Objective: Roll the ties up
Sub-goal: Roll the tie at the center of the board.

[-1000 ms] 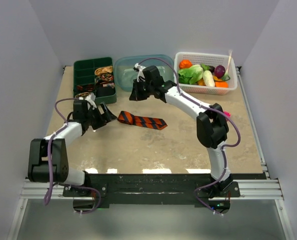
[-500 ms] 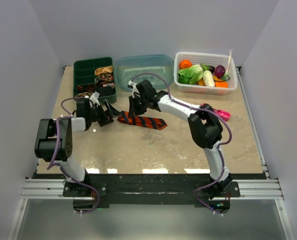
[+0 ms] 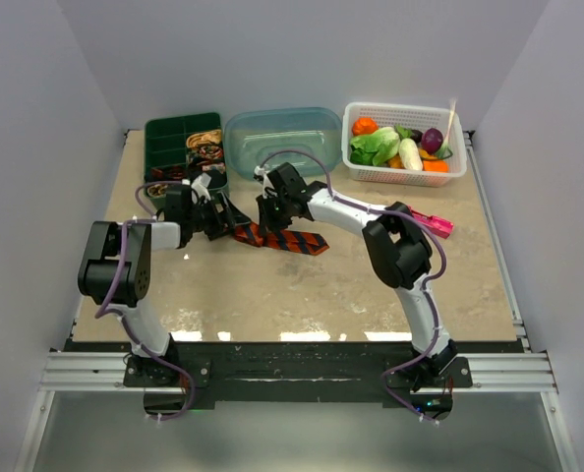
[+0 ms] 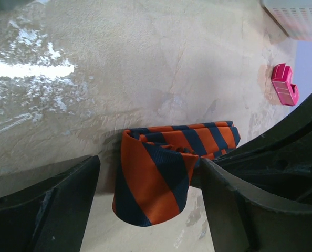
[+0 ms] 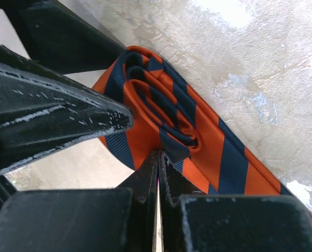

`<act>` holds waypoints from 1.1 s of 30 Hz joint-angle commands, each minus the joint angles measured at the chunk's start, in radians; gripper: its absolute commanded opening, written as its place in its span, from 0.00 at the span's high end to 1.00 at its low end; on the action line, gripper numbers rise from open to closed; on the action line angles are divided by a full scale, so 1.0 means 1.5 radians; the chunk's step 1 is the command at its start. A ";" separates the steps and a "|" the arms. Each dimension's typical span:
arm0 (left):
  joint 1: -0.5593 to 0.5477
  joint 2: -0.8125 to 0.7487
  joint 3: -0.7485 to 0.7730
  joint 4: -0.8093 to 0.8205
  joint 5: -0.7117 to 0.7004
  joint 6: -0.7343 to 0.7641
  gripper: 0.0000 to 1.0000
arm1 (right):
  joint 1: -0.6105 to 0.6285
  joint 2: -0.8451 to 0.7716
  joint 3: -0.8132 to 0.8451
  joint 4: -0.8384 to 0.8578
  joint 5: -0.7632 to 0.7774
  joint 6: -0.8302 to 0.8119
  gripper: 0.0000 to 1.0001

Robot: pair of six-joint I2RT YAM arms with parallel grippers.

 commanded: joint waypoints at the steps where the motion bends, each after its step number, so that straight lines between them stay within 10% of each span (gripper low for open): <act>1: -0.003 0.031 -0.002 -0.028 -0.028 0.007 0.22 | -0.001 0.013 0.031 -0.005 0.026 -0.018 1.00; 33: -0.004 0.053 -0.092 0.212 0.079 -0.105 0.55 | -0.013 -0.039 0.010 0.030 0.064 -0.002 1.00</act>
